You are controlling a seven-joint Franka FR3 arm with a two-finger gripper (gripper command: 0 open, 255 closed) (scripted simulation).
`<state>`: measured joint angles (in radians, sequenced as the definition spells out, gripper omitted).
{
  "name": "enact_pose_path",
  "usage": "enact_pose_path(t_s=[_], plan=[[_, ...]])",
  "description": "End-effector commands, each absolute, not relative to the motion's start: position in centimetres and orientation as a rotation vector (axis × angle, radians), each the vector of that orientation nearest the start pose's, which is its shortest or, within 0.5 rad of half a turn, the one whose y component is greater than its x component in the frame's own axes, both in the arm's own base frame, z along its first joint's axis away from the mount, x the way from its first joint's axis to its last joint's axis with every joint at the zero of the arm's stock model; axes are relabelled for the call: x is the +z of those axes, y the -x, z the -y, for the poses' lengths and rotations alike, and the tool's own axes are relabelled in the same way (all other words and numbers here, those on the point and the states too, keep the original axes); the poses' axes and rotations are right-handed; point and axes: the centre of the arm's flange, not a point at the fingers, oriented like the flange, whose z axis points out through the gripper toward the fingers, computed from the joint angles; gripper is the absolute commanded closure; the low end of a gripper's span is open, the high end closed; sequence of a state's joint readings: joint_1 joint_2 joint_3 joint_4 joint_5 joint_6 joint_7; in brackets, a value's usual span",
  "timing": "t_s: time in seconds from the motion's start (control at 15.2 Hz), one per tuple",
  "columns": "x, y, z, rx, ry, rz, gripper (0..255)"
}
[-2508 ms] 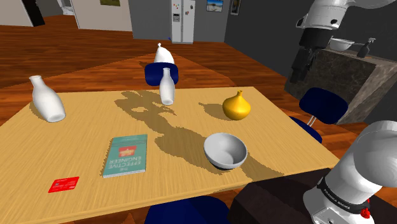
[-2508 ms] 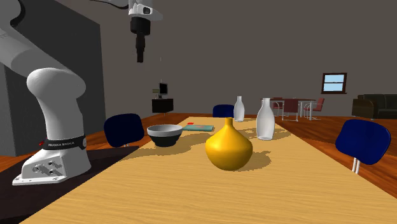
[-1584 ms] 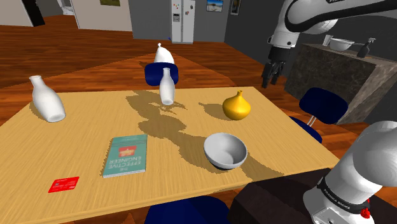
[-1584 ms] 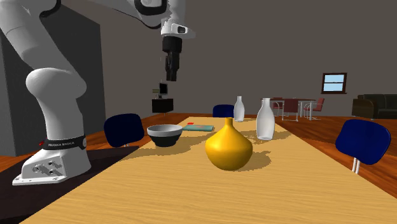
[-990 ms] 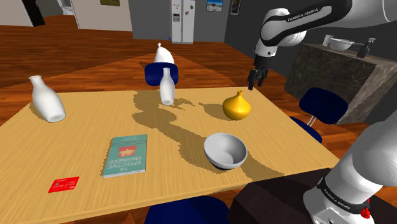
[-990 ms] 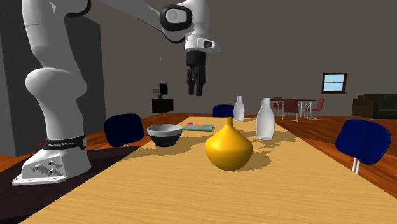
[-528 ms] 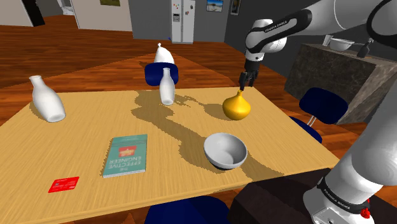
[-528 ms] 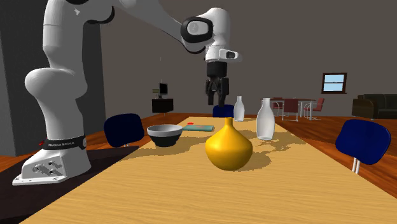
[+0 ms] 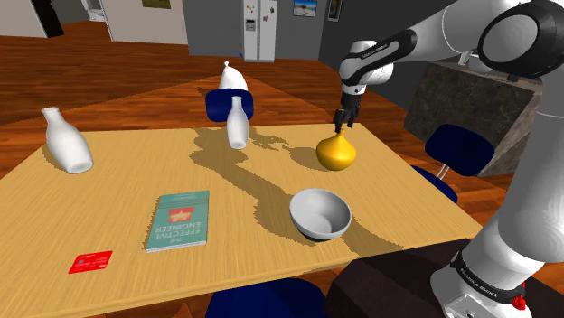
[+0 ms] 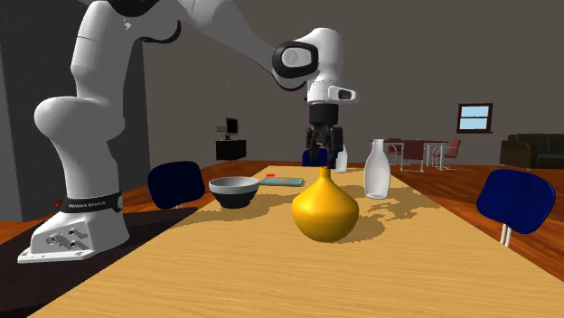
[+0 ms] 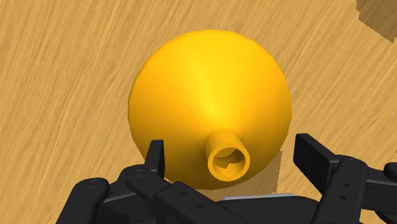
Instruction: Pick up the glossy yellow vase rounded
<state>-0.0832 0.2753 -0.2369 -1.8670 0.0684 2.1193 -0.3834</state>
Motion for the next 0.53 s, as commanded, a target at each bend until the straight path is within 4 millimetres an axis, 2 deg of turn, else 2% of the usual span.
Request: enact_pose_path(t_s=[0.0,0.07,0.2,0.26,0.46], plan=[[36.08,-58.96,18.42,0.024,3.142,0.055,0],[35.25,-58.96,18.42,0.024,3.142,0.055,0],[35.25,-58.96,18.42,0.024,3.142,0.055,0],[35.24,-58.99,18.40,0.024,3.142,0.055,255],[35.24,-59.03,18.44,0.024,3.142,0.056,255]])
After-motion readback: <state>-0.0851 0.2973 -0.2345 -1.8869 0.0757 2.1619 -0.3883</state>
